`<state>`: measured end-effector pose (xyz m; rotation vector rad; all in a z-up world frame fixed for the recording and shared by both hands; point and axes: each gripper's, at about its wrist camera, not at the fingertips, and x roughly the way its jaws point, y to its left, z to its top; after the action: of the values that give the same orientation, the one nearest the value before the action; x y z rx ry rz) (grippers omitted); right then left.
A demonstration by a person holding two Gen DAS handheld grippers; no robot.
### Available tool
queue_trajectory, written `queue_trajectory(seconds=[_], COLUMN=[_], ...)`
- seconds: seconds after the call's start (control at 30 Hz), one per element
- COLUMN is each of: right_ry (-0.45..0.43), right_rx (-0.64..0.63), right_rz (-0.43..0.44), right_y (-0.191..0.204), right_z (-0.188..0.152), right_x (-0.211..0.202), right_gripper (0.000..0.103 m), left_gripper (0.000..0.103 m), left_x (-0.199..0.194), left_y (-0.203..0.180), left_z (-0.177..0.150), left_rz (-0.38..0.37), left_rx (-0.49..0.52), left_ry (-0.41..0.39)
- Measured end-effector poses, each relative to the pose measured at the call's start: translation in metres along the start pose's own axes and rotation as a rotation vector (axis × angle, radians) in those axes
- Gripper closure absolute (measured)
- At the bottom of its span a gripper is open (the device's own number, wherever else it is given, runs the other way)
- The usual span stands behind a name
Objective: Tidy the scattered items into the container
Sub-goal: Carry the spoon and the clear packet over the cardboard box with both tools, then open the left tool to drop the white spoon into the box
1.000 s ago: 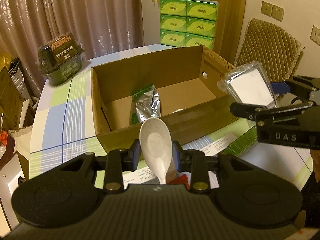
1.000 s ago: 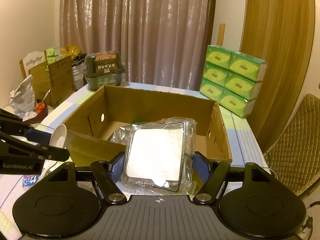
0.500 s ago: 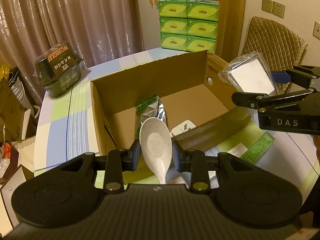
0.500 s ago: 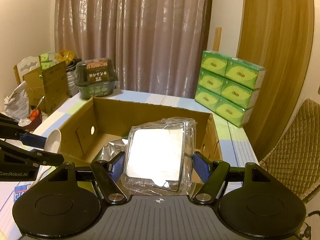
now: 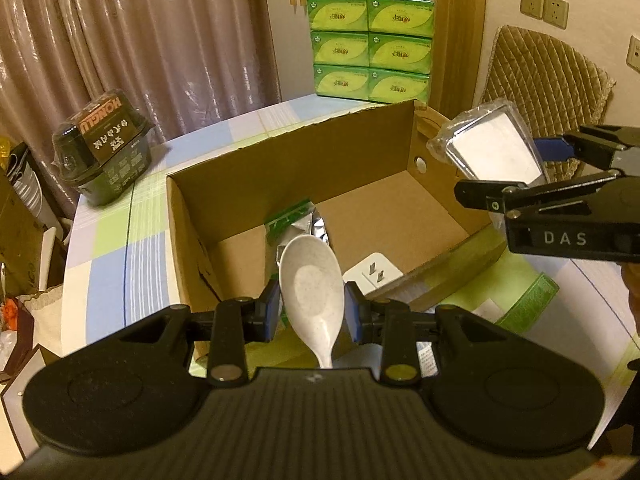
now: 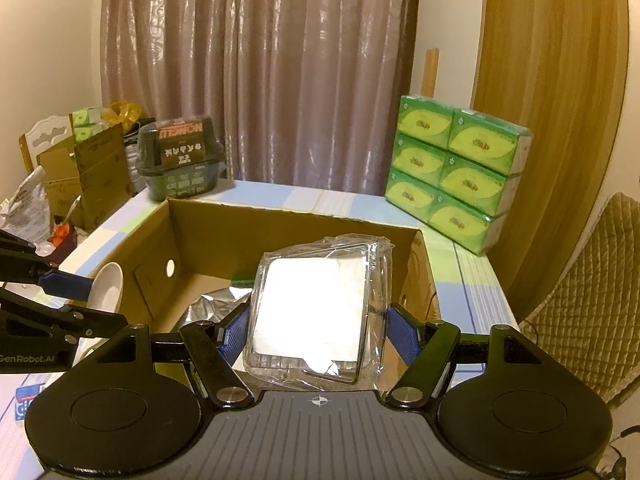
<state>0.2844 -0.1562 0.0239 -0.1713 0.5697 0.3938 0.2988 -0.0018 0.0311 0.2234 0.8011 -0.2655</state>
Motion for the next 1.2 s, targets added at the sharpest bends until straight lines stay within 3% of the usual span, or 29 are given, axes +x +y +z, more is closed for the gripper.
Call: queue_trajectory(seconds=[0.77, 1.17, 1.2], right_ry=[0.028, 0.057, 0.06], right_rx=[0.049, 0.094, 0.096], right_rz=[0.015, 0.03, 0.032], right_y=[-0.026, -0.039, -0.039], right_z=[0.021, 0.018, 0.017], right_x=[0.059, 0.084, 0.086], right_gripper=[0.034, 0.034, 0.034], left_gripper=[0.075, 0.075, 0.07], left_x=[0.048, 0.082, 0.084], left_y=[0.024, 0.023, 0.023], left_z=[0.082, 0.093, 0.092], left_rz=[-0.022, -0.035, -0.036], left_rx=[-0.028, -0.044, -0.052], left_ry=[-0.047, -0.043, -0.041])
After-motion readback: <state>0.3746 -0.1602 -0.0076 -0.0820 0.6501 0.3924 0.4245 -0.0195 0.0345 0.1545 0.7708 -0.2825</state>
